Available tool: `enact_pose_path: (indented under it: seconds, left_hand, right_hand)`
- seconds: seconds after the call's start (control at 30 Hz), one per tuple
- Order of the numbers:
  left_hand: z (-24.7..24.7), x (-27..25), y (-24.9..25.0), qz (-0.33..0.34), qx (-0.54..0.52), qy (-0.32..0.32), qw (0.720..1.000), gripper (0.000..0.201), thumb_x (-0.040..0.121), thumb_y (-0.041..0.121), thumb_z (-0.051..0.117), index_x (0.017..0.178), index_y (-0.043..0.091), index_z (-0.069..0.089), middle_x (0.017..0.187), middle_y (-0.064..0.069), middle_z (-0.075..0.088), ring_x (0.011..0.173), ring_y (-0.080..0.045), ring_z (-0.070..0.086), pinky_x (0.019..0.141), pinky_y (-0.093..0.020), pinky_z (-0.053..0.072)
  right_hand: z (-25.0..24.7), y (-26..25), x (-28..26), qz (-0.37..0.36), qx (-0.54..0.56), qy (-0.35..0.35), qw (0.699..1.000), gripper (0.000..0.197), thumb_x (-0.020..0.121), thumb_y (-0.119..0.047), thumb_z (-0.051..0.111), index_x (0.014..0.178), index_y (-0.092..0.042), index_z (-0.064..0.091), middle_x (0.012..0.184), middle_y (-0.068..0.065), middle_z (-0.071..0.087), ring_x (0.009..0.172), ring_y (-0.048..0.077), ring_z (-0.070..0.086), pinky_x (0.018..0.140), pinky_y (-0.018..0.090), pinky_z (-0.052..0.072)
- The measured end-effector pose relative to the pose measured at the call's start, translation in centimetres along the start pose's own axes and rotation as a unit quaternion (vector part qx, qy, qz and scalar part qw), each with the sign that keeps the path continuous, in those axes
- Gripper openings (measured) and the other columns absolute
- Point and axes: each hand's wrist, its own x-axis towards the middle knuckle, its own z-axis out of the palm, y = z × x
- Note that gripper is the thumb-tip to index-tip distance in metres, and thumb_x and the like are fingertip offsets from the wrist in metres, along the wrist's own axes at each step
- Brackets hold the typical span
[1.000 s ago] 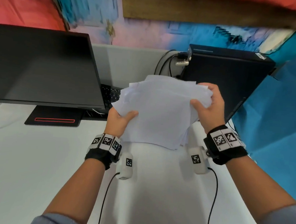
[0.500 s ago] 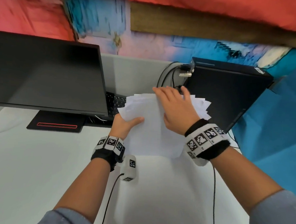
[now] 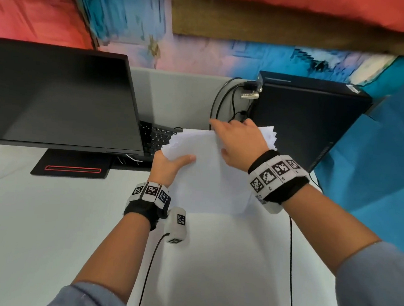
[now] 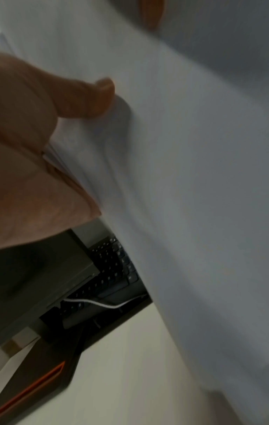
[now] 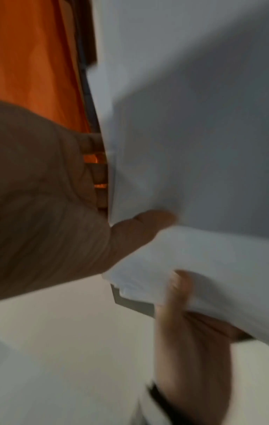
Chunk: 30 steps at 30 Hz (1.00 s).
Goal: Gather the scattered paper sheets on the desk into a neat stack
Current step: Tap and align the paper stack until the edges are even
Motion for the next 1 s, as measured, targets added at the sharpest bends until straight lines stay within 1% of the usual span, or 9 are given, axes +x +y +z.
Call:
enact_pose_path:
  seconds: [0.13,0.2,0.3,0.5,0.57,0.63,0.73,0.9,1.0]
  left_hand:
    - [2.0,-0.6,1.2,0.048,0.04,-0.029,0.998,0.018,0.071,-0.002,0.078,0.083,0.007,0.069,0.084,-0.009,0.069,0.077,-0.021,0.064,0.077,-0.037,0.055]
    - [2.7,-0.3,1.9,0.087,0.072,-0.035,0.993,0.019,0.071,0.0,0.078,0.088,0.0,0.069,0.083,-0.01,0.067,0.073,-0.017,0.06,0.07,-0.029,0.053]
    - [2.1,0.8,2.4,0.108,0.125,-0.093,0.982,0.021,0.073,0.005,0.078,0.092,0.011,0.07,0.085,-0.003,0.07,0.076,-0.015,0.063,0.075,-0.029,0.052]
    - [-4.2,2.5,-0.4,-0.039,0.277,-0.136,0.95,0.028,0.054,0.027,0.089,0.07,0.013,0.071,0.07,-0.001,0.069,0.067,-0.016,0.062,0.073,-0.035,0.052]
    - [-5.5,2.2,-0.7,-0.061,0.25,-0.127,0.958,0.022,0.057,0.026,0.089,0.061,0.018,0.069,0.063,0.007,0.064,0.063,-0.007,0.058,0.07,-0.026,0.043]
    - [-5.6,1.6,-1.2,-0.087,0.167,-0.12,0.975,0.024,0.06,0.024,0.085,0.078,0.028,0.07,0.082,0.016,0.07,0.081,-0.003,0.059,0.082,-0.027,0.038]
    - [-5.4,1.1,-2.2,-0.114,0.022,-0.109,0.987,0.057,0.052,0.035,0.08,0.106,0.037,0.062,0.109,0.011,0.063,0.099,-0.012,0.055,0.092,-0.036,0.033]
    - [-4.1,-0.7,-2.5,-0.156,-0.125,-0.182,0.963,0.095,0.04,0.06,0.085,0.122,0.022,0.055,0.111,0.003,0.069,0.105,-0.017,0.062,0.096,-0.038,0.042]
    - [-1.9,-1.3,-2.0,-0.137,-0.094,-0.16,0.973,0.095,0.044,0.038,0.093,0.127,0.01,0.056,0.121,-0.009,0.066,0.11,-0.023,0.064,0.098,-0.041,0.049]
  right_hand:
    - [-2.3,1.1,1.5,0.013,0.054,-0.095,0.994,0.027,0.08,-0.022,0.065,0.106,-0.018,0.063,0.091,0.006,0.062,0.092,0.028,0.062,0.069,0.03,0.04]
    - [-2.7,1.9,1.5,0.026,0.118,-0.147,0.982,0.024,0.079,-0.02,0.069,0.102,-0.015,0.067,0.088,0.006,0.062,0.091,0.028,0.063,0.071,0.033,0.046]
    - [-2.6,3.9,0.2,0.073,0.184,-0.125,0.972,0.021,0.081,-0.02,0.069,0.101,-0.012,0.069,0.095,0.011,0.066,0.094,0.031,0.063,0.083,0.042,0.052]
    - [-1.8,10.6,-4.4,0.218,0.414,-0.074,0.881,0.025,0.081,-0.016,0.07,0.104,-0.007,0.066,0.099,0.007,0.065,0.093,0.024,0.062,0.078,0.033,0.046]
    - [-0.9,12.1,-5.9,0.24,0.485,-0.044,0.839,0.026,0.081,-0.014,0.07,0.107,-0.011,0.066,0.101,0.008,0.068,0.092,0.02,0.064,0.073,0.028,0.047]
    - [0.0,12.4,-7.3,0.255,0.558,-0.008,0.789,0.022,0.082,-0.008,0.068,0.1,-0.019,0.066,0.099,0.004,0.068,0.087,0.014,0.064,0.072,0.025,0.049]
    - [1.5,12.1,-8.5,0.27,0.628,0.035,0.729,0.031,0.08,-0.001,0.069,0.092,-0.029,0.065,0.103,0.004,0.07,0.093,0.018,0.066,0.084,0.037,0.053]
    - [3.8,11.6,-9.1,0.298,0.675,0.06,0.672,0.03,0.068,-0.011,0.077,0.091,-0.028,0.068,0.096,0.002,0.074,0.094,0.023,0.07,0.091,0.043,0.051]
    - [5.7,11.0,-9.2,0.323,0.674,0.06,0.661,0.021,0.079,-0.01,0.072,0.094,-0.022,0.067,0.101,0.006,0.072,0.096,0.026,0.068,0.094,0.045,0.05]
